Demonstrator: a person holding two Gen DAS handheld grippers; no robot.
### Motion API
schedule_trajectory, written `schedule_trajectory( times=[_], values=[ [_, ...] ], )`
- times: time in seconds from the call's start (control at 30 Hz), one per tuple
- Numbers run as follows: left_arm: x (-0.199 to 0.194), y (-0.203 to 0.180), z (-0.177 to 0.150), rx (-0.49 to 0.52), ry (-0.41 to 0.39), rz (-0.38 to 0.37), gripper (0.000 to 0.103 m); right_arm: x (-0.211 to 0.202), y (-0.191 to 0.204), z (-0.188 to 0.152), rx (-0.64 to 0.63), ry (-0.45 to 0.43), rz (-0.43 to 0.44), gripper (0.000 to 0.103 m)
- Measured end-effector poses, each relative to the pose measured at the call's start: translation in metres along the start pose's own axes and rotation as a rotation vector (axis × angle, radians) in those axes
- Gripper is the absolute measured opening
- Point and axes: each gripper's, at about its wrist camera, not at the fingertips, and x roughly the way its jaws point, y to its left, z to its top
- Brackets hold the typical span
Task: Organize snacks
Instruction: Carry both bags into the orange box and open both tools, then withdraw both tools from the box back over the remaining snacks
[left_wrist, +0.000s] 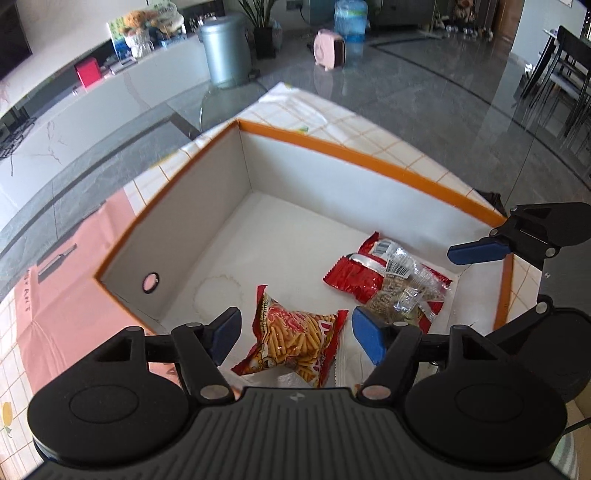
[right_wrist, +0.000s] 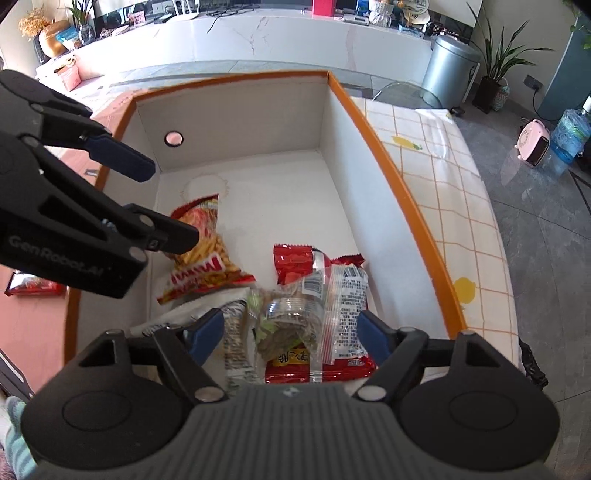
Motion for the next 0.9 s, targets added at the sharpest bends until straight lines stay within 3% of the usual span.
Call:
schedule_trajectory(
  times=[0.43, 0.63, 0.9],
  values=[
    [-0.074, 0.000, -0.044, 0.000, -0.175, 0.108, 0.081, -0.077, 0.051, -0.015, 0.124, -0.210, -0.066, 0.085],
    [-0.104, 0.026, -0.089, -0.144, -0.233, 0.135, 0.083, -0.100, 0.084, -0.035, 0.190, -0.285, -0.068, 0.088],
    [-0.129, 0.051, -0.155, -0.293, -0.253, 0.265, 0.083, -0.110, 0.130, -0.059, 0.282, -0.359, -0.090, 0.090]
  ],
)
